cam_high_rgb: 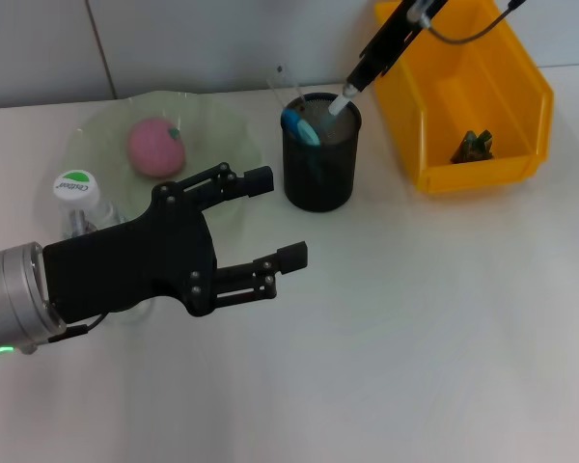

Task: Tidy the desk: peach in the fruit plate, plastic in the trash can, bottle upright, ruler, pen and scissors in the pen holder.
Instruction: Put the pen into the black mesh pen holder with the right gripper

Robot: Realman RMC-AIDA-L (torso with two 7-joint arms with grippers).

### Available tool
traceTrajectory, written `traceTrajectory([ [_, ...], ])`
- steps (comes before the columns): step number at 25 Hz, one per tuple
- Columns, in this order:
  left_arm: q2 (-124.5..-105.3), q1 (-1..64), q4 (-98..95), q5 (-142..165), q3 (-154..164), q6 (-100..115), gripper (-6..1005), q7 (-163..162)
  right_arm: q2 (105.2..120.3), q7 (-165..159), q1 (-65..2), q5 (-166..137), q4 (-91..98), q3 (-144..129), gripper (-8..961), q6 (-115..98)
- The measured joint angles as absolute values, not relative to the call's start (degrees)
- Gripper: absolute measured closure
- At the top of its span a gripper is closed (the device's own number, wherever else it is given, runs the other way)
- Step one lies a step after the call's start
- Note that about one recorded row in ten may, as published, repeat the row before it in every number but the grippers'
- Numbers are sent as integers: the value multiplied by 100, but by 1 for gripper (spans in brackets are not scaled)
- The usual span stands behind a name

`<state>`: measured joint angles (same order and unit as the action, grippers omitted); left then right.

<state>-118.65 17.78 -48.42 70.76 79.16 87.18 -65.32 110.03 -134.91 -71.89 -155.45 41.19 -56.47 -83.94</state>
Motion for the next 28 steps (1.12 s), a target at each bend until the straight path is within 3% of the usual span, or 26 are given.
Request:
traceTrajectory([
  [11, -11865, 1750, -4764, 7069, 7912, 8759, 184, -6530, 11215, -13565, -7188, -15688, 4070, -5948, 813, -8135],
  [28, -11865, 1769, -4763, 7058, 7883, 8780, 184, -6531, 11248, -13767, -7160, -15929, 4276, -5947, 810, -8224],
])
